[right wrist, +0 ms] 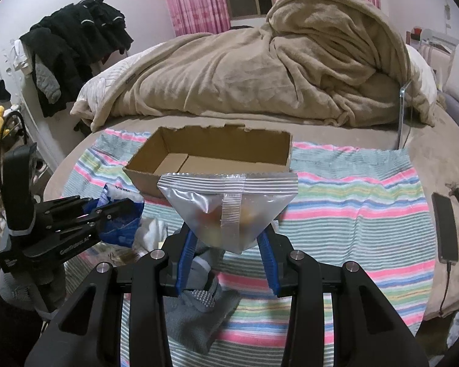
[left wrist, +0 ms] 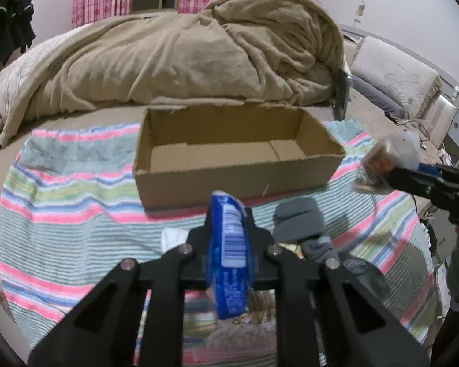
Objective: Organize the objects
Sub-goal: 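Carry the blue pack with the left tool while the right carries the nut bag to the box, then drop the blue pack in the box with the left tool while the right drops the nuts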
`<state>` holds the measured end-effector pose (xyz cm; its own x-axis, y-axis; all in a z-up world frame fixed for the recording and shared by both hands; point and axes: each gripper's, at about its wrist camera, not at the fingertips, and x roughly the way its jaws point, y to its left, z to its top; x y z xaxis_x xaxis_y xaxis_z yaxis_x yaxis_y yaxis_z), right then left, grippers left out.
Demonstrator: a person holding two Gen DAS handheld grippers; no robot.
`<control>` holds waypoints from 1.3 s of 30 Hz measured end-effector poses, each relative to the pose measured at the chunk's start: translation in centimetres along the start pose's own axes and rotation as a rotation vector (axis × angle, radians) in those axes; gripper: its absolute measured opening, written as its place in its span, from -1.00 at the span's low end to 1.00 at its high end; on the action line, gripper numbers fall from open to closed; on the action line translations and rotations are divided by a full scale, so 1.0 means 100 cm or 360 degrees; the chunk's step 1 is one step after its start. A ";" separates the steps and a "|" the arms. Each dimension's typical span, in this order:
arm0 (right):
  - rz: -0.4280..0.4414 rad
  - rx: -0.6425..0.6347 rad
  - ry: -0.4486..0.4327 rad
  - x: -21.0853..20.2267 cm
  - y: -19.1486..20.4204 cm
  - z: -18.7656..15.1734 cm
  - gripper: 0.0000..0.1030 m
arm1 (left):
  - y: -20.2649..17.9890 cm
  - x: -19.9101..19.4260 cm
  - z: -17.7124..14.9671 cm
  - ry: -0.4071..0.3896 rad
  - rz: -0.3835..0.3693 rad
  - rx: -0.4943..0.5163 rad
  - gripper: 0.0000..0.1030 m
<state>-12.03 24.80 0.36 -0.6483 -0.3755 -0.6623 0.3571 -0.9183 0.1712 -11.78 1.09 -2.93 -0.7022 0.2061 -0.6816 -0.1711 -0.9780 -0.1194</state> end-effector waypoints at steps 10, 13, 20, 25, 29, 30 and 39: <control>-0.0026 -0.0034 -0.0066 -0.003 -0.004 0.028 -0.19 | -0.006 -0.008 0.026 -0.0061 -0.0009 0.0046 -0.77; -0.0038 -0.0042 -0.0093 -0.003 -0.008 0.038 -0.19 | -0.005 -0.014 0.040 -0.0099 -0.0006 0.0048 -0.77; -0.0050 -0.0037 -0.0109 0.005 -0.018 0.057 -0.19 | 0.004 -0.018 0.071 -0.0165 0.0019 0.0053 -0.77; -0.0048 -0.0023 -0.0081 0.022 -0.029 0.069 -0.19 | 0.015 -0.006 0.089 -0.0168 0.0008 0.0050 -0.77; -0.0032 -0.0016 -0.0023 0.043 -0.035 0.075 -0.19 | 0.026 0.015 0.101 -0.0128 0.0011 0.0032 -0.77; -0.0026 -0.0016 -0.0005 0.050 -0.036 0.075 -0.19 | 0.028 0.021 0.103 -0.0114 0.0012 0.0028 -0.77; -0.0033 -0.0029 0.0068 0.095 -0.040 0.085 -0.19 | 0.044 0.070 0.110 -0.0019 0.0081 0.0052 -0.75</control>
<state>-25.32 23.81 -0.37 -0.6266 -0.3502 -0.6962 0.3560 -0.9233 0.1440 -25.06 -1.43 -0.32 -0.7186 0.1567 -0.6776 -0.1573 -0.9857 -0.0611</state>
